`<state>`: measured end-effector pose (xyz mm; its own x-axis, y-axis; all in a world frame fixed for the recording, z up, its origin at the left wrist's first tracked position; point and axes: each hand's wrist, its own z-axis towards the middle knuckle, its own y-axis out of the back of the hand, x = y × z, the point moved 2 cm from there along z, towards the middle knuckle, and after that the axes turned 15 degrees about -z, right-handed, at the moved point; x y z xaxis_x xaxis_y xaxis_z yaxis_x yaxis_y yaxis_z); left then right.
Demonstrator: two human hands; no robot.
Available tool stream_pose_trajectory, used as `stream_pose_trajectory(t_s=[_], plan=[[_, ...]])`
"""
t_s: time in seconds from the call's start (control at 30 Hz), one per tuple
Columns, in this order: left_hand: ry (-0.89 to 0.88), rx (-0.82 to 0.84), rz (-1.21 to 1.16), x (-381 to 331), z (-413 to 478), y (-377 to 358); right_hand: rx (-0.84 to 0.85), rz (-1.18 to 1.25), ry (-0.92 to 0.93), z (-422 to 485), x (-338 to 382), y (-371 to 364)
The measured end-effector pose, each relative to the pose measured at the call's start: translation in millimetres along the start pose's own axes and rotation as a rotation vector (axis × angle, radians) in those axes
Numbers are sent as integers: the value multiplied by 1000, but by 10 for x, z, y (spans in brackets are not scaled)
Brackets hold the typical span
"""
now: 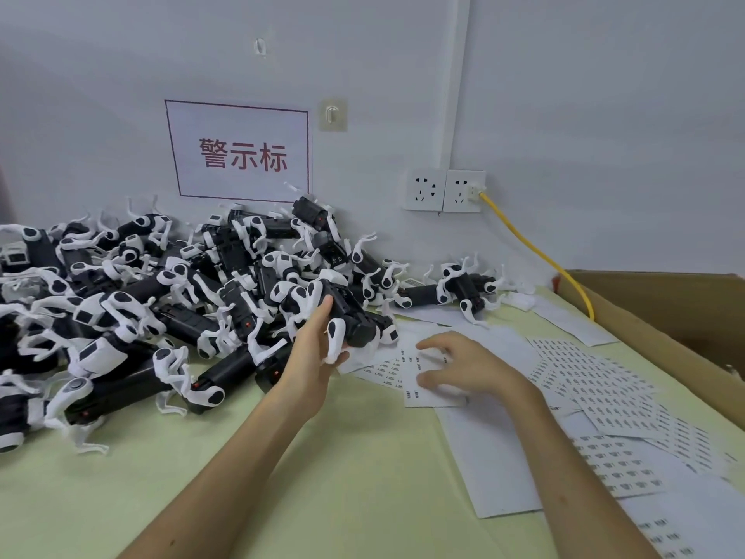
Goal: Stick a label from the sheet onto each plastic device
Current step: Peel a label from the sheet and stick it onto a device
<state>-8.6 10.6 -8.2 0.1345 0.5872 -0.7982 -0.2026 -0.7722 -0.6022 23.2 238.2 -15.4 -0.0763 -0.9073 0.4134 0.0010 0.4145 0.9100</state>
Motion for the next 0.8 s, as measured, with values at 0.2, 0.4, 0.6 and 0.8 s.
stream_pose_trajectory(t_s=[0.2,0.4,0.6,0.8], plan=[[111,87,-17,49,-27,-44,-20,-75,2,40,5,-20],[246,139,-61,92,-38,-5,-137,-17,32,74,24,-78],[315,211,-138,96,-49,-7,-244,83,123,44,100,-32],[377,246,-74,169,-68,-35,-254,160,193,31,193,-13]])
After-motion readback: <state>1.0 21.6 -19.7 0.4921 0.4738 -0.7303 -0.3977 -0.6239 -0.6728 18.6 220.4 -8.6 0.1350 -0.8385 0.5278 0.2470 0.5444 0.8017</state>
